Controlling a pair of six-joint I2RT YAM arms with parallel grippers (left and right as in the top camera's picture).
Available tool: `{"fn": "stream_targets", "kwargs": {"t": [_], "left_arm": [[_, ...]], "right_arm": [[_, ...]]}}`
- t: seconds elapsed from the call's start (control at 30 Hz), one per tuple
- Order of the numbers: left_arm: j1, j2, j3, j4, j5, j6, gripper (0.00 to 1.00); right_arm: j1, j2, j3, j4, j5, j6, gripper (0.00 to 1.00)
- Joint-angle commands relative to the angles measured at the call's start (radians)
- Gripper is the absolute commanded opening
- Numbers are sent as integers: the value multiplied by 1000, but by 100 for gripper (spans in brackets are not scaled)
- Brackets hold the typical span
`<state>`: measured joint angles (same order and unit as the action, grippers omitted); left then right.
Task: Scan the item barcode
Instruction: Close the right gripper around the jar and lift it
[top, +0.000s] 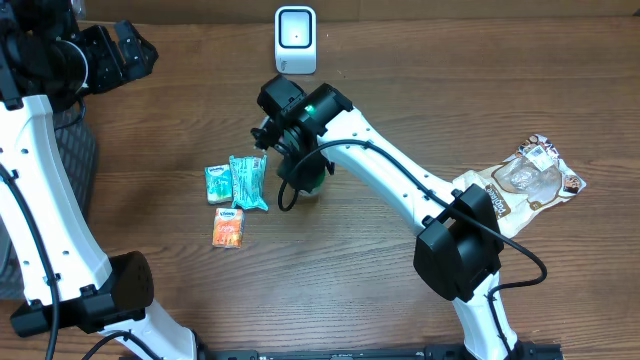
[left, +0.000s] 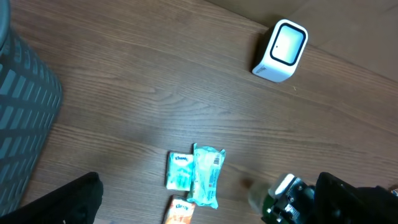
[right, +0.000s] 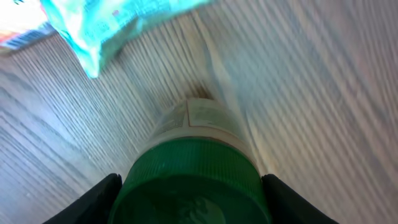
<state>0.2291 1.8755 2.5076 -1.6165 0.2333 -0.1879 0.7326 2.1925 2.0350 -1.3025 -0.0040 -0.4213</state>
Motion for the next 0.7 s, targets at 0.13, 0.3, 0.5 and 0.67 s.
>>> {"fn": "stream_targets", "kwargs": {"t": [0.13, 0.3, 0.5, 0.67], "left_arm": [[0, -11, 8, 1, -5, -10, 99], [0, -11, 8, 1, -5, -10, 99], [0, -11, 8, 1, -5, -10, 99], [0, -11, 8, 1, -5, -10, 99]], "right_arm": [[-46, -30, -52, 19, -107, 24, 59], [-79, -30, -113, 28, -114, 159, 63], [-125, -30, -148, 45, -114, 320, 64], [-151, -30, -149, 44, -114, 440, 72]]}}
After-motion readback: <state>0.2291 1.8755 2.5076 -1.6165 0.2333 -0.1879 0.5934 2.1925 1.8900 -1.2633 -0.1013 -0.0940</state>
